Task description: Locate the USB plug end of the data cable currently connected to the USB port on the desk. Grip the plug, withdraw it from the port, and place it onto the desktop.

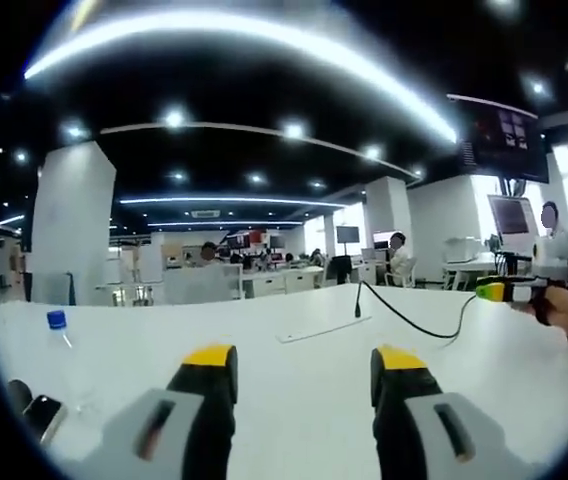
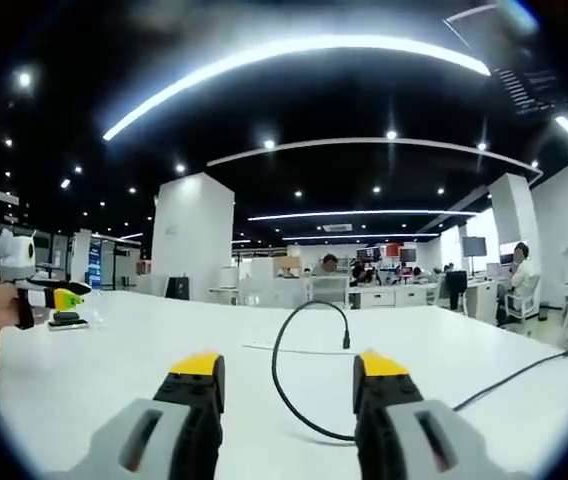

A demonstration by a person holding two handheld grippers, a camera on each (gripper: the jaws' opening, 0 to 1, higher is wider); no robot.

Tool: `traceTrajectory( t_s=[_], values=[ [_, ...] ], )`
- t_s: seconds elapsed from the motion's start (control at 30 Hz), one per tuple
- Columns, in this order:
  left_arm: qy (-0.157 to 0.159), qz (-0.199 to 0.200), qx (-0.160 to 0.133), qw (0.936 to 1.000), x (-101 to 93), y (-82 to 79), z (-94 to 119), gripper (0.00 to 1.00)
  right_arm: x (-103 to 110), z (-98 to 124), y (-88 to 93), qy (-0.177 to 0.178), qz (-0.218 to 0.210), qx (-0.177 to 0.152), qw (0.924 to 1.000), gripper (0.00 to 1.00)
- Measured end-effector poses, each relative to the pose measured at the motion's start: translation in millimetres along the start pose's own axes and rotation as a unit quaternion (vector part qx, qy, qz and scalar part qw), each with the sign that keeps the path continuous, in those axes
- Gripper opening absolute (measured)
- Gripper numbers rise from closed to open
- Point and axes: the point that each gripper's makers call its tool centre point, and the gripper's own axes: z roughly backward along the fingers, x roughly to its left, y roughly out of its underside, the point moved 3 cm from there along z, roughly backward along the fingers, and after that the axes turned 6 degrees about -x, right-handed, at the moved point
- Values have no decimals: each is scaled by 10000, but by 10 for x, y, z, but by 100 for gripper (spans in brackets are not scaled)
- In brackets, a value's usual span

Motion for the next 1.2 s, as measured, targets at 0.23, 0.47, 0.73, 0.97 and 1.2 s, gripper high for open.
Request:
traceTrajectory(
  t_s=[0.23, 0.47, 0.73, 0.97, 1.2],
  values=[
    [-43, -63, -269, 9996, 72, -120, -103, 55, -29, -95, -20, -61, -60, 101, 9999, 53],
    [58, -5, -236, 9997, 57, -108, -204, 57, -107, -120, -166, 95, -64, -176, 9998, 52],
    [180, -265, -175, 9993, 58, -141, -397, 59, -119, -169, -268, 121, 156, -207, 9996, 52],
    [352, -374, -84, 9986, 43, -127, -578, 59, -61, -284, -238, -38, 344, -19, 9994, 52],
    [422, -412, -36, 9983, 84, -130, -734, 60, -137, -395, -279, 47, 408, -71, 9991, 52]
  ],
)
